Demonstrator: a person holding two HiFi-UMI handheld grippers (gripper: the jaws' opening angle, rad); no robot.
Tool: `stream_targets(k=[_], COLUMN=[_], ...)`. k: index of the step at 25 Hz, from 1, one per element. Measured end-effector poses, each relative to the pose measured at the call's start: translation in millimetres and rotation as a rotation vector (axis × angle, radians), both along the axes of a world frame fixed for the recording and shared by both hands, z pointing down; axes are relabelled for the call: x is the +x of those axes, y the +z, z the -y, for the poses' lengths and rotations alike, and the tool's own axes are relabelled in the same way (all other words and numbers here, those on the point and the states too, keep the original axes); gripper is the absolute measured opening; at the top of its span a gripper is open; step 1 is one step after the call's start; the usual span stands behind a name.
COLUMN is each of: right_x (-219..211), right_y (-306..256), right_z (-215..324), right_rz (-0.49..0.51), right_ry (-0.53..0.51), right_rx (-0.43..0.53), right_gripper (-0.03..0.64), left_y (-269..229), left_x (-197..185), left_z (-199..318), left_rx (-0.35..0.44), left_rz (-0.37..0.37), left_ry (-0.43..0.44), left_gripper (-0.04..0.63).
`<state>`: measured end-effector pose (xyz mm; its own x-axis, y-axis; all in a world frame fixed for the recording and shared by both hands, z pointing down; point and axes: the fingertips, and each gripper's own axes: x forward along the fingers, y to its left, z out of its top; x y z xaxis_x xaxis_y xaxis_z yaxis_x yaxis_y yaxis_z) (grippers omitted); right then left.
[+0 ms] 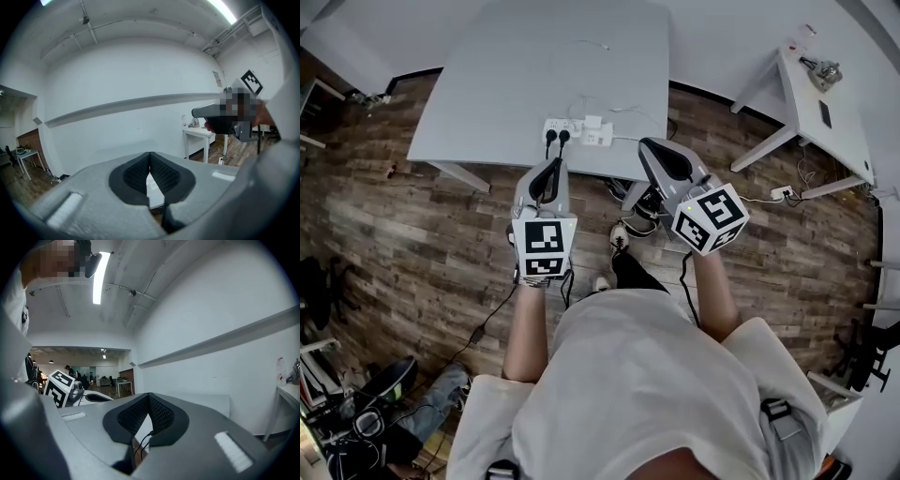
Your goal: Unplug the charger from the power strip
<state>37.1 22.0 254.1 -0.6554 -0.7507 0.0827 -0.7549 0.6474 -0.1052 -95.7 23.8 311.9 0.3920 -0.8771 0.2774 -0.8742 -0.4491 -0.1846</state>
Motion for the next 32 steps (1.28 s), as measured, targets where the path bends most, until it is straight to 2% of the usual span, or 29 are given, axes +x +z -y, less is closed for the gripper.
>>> stream_targets(k=[5, 7, 17, 23, 26, 32], right_x=[1.6, 2.7, 3.1, -0.1, -0.8, -4.3], right_y=[10.3, 19.3, 69.8, 102.9, 118.0, 156.9], right_z=[34.3, 49.4, 117.5, 147.2, 157.8, 169.8], right_rz=[0.017, 0.017, 0.0, -0.016, -0.021, -0.061], right_ry=[-0.028, -0.034, -0.106, -0.14, -0.151, -0.156], right_rx=[-0.025, -0.044, -0.124, -0.173, -0.203, -0.276], right_gripper=[0.002, 0.002, 0.002, 0.002, 0.002, 0.002], left_y=[17.6, 25.4, 64.5, 92.0, 101.1, 135.8], left_x=[4.6, 9.2, 26.3, 27.3, 29.7, 24.4], left_z=[31.2, 42.5, 94.5, 114.4, 121.8, 133.4], left_rx=[-0.047, -0.066, -0.128, -0.183, -0.202, -0.284], left_rz=[-0.012, -0.012, -0.014, -0.016, -0.044, -0.043], left_ry=[-0.03, -0.022, -0.043, -0.094, -0.112, -0.147], left_gripper=[0.007, 0.04, 0.075, 0.098, 0.128, 0.155])
